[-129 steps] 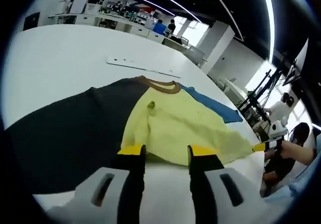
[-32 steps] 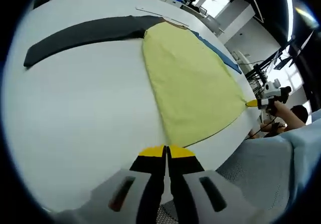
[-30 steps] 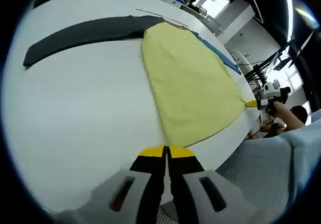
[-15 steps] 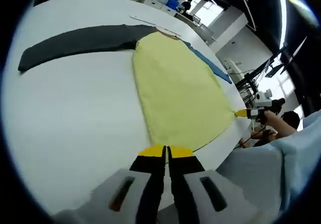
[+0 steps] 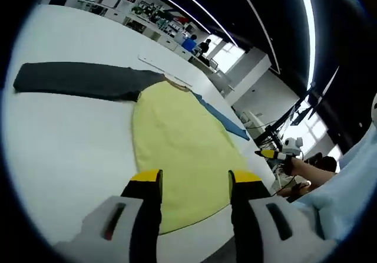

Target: Fold the garment on the visible template until the final outline fits inside the template.

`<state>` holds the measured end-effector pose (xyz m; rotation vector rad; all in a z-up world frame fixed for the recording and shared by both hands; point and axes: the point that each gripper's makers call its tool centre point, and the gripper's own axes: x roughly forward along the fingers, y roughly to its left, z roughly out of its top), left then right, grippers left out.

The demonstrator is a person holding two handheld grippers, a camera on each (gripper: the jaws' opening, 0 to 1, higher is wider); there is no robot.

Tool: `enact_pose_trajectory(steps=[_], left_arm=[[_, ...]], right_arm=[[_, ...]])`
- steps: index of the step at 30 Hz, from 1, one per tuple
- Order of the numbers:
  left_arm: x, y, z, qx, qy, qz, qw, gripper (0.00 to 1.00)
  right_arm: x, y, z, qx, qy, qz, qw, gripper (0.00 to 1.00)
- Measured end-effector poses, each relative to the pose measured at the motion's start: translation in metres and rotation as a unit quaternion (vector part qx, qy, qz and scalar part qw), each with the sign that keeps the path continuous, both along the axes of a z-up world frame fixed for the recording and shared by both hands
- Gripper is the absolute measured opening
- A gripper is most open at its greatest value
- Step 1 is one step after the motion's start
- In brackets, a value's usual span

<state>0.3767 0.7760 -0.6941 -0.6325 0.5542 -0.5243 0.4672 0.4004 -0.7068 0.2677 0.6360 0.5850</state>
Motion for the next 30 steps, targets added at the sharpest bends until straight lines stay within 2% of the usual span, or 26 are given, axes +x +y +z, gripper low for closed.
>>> enact_pose_trajectory(steps=[2, 4, 8, 12, 16, 17, 18, 20, 21, 23, 25, 26, 27, 30], left_arm=[[0.004, 0.0, 0.006, -0.018, -0.013, 0.017, 0.9996, 0.53], [0.006, 0.0, 0.01, -0.024, -0.021, 0.021, 0.9993, 0.56], [0.009, 0.001, 0.012, -0.005, -0.027, 0.017, 0.9995, 0.69], [0.009, 0.006, 0.013, 0.008, -0.032, 0.019, 0.9993, 0.8], [0.009, 0.008, 0.006, 0.037, -0.029, 0.017, 0.9988, 0.99], [0.008, 0.009, 0.005, 0.042, -0.03, 0.015, 0.9986, 0.98], [0.008, 0.008, 0.006, 0.038, -0.033, 0.017, 0.9986, 0.99], [0.011, 0.009, 0.012, 0.045, -0.061, 0.024, 0.9968, 0.99], [0.009, 0.008, 0.011, 0.044, -0.057, 0.023, 0.9971, 0.99], [0.009, 0.006, 0.012, 0.033, -0.053, 0.021, 0.9978, 0.99], [0.01, 0.007, 0.012, 0.033, -0.056, 0.024, 0.9976, 0.99], [0.01, 0.007, 0.011, 0.032, -0.053, 0.025, 0.9978, 0.99], [0.009, 0.007, 0.01, 0.031, -0.051, 0.025, 0.9979, 0.99], [0.008, 0.007, 0.009, 0.031, -0.049, 0.025, 0.998, 0.99]], right_arm=[[0.013, -0.012, 0.004, 0.017, 0.003, -0.033, 0.9993, 0.43], [0.026, -0.023, 0.009, 0.024, -0.006, -0.051, 0.9984, 0.49], [0.042, -0.036, 0.011, 0.008, -0.018, -0.075, 0.997, 0.69], [0.049, -0.045, 0.013, -0.009, -0.025, -0.09, 0.9955, 0.8], [0.058, -0.059, 0.015, -0.021, -0.035, -0.116, 0.9924, 0.96], [0.062, -0.062, 0.016, -0.023, -0.042, -0.123, 0.9912, 1.0], [0.062, -0.063, 0.016, -0.025, -0.041, -0.125, 0.991, 0.99], [0.065, -0.068, 0.01, -0.036, -0.027, -0.13, 0.9905, 1.0], [0.067, -0.071, 0.007, -0.045, -0.029, -0.133, 0.9897, 1.0], [0.088, -0.089, 0.0, -0.059, -0.029, -0.148, 0.9868, 0.99], [0.099, -0.103, -0.006, -0.045, -0.023, -0.176, 0.9831, 0.98], [0.101, -0.103, -0.004, -0.035, -0.024, -0.184, 0.9821, 0.99], [0.104, -0.104, -0.006, -0.033, -0.023, -0.178, 0.9832, 0.99], [0.112, -0.119, -0.011, -0.064, -0.029, -0.201, 0.9771, 0.97]])
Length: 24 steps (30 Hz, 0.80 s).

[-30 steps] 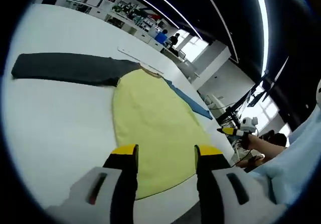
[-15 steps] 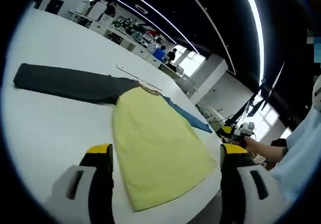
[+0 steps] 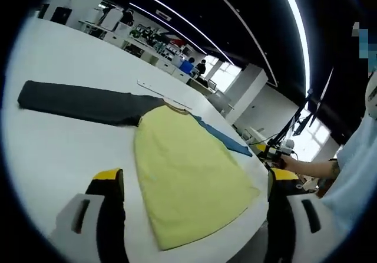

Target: Fold the garment on the visible template until the final outline fits inside the template.

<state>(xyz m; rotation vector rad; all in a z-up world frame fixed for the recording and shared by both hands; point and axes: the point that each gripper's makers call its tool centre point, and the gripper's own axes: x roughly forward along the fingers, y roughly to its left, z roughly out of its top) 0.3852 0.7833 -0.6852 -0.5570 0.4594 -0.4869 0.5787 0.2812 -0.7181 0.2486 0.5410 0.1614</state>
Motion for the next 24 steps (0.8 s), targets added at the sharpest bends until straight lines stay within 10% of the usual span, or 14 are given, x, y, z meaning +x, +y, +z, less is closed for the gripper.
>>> enact_pose_trajectory(steps=[12, 24], left_arm=[[-0.006, 0.009, -0.016, -0.002, 0.028, 0.007, 0.9996, 0.93], [-0.006, 0.0, -0.021, -0.01, 0.03, 0.004, 0.9995, 0.89]], right_arm=[[0.006, -0.017, -0.02, 0.051, 0.045, -0.073, 0.995, 0.73], [0.012, -0.039, -0.022, 0.063, 0.054, -0.126, 0.9885, 0.17]])
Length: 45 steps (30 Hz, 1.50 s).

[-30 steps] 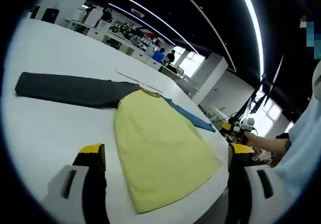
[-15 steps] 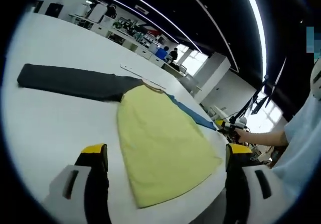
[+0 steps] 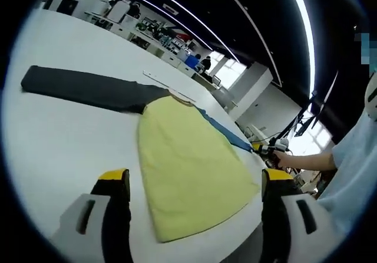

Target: Fold the garment on the visible template until the final outline fits inside the template.

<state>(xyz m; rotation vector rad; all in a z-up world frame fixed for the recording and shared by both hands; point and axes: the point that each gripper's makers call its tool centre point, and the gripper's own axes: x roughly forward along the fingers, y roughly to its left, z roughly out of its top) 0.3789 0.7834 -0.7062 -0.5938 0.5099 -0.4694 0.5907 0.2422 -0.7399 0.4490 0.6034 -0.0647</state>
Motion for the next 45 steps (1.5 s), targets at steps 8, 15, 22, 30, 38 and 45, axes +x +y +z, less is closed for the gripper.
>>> enact_pose_trajectory(steps=[8, 15, 22, 30, 38, 45], left_arm=[[-0.004, -0.001, -0.001, -0.003, 0.004, 0.003, 1.0, 0.88], [-0.004, 0.0, 0.001, -0.005, 0.002, 0.008, 1.0, 0.86], [-0.004, -0.002, 0.008, -0.011, -0.011, 0.013, 0.9998, 0.86], [-0.008, 0.002, 0.019, 0.008, -0.035, 0.015, 0.9993, 0.86], [-0.008, 0.011, 0.024, 0.021, -0.053, 0.025, 0.9981, 0.85], [-0.007, 0.012, 0.028, 0.016, -0.063, 0.026, 0.9975, 0.83]], right_arm=[[-0.001, -0.013, 0.007, 0.028, 0.002, -0.036, 0.9989, 0.0], [0.005, -0.005, 0.027, 0.027, -0.016, -0.023, 0.9992, 0.0], [0.021, 0.025, 0.059, 0.025, -0.038, 0.03, 0.9985, 0.0], [0.039, 0.085, 0.09, 0.049, -0.063, 0.1, 0.9917, 0.0], [0.048, 0.16, 0.105, 0.064, -0.065, 0.191, 0.9773, 0.0], [0.071, 0.198, 0.106, 0.074, -0.066, 0.242, 0.9652, 0.0]])
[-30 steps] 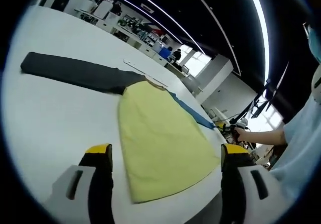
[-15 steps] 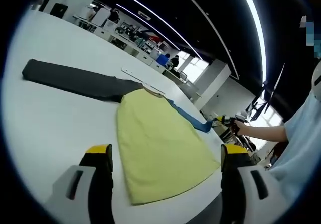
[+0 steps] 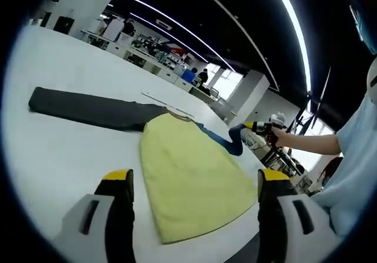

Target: Fold the garment on the visible template until the final outline fits inside the template.

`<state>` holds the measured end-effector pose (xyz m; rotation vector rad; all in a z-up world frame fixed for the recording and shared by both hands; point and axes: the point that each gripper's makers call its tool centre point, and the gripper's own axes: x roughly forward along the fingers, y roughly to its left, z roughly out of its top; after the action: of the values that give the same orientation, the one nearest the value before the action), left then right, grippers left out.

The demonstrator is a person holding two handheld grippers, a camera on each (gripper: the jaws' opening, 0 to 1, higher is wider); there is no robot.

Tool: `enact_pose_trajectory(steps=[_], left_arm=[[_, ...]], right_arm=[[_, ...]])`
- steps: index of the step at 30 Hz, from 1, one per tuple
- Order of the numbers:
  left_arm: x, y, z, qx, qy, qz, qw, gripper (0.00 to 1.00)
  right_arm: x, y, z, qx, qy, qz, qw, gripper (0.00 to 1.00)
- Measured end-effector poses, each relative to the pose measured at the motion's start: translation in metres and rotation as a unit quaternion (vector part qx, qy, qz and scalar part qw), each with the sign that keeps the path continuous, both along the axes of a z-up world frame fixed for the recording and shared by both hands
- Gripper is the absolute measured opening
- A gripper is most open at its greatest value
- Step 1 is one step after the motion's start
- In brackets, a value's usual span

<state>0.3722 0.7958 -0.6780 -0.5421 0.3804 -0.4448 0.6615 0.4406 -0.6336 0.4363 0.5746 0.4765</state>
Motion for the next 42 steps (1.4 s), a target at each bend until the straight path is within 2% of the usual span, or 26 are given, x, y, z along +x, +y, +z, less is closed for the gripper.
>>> enact_pose_trajectory(steps=[3, 6, 12, 23, 27, 32, 39, 42], left_arm=[[0.001, -0.002, 0.002, -0.011, -0.002, -0.002, 0.9999, 0.82], [0.002, -0.006, 0.002, -0.018, -0.001, -0.01, 0.9998, 0.82], [0.001, -0.01, 0.007, -0.027, -0.008, -0.015, 0.9995, 0.81], [0.007, 0.002, 0.019, -0.039, -0.028, 0.0, 0.9988, 0.8], [0.008, 0.002, 0.018, -0.037, -0.026, 0.0, 0.999, 0.8], [0.007, -0.001, 0.016, -0.037, -0.021, -0.004, 0.9991, 0.79], [0.008, -0.002, 0.012, -0.036, -0.014, -0.006, 0.9992, 0.79], [0.008, -0.003, 0.011, -0.036, -0.011, -0.006, 0.9993, 0.79]], right_arm=[[0.004, 0.016, 0.002, 0.004, -0.007, 0.005, 1.0, 0.0], [0.007, 0.034, 0.006, 0.032, -0.008, 0.004, 0.9995, 0.0], [0.009, 0.069, 0.011, 0.046, -0.01, 0.016, 0.9988, 0.0], [0.005, 0.152, 0.021, 0.047, -0.008, 0.088, 0.995, 0.0], [0.003, 0.183, 0.024, 0.049, -0.011, 0.114, 0.9922, 0.0], [-0.003, 0.219, 0.031, 0.074, -0.013, 0.134, 0.9881, 0.0], [-0.015, 0.257, 0.021, 0.082, -0.006, 0.156, 0.9842, 0.0], [-0.02, 0.269, 0.01, 0.07, -0.002, 0.165, 0.9839, 0.0]])
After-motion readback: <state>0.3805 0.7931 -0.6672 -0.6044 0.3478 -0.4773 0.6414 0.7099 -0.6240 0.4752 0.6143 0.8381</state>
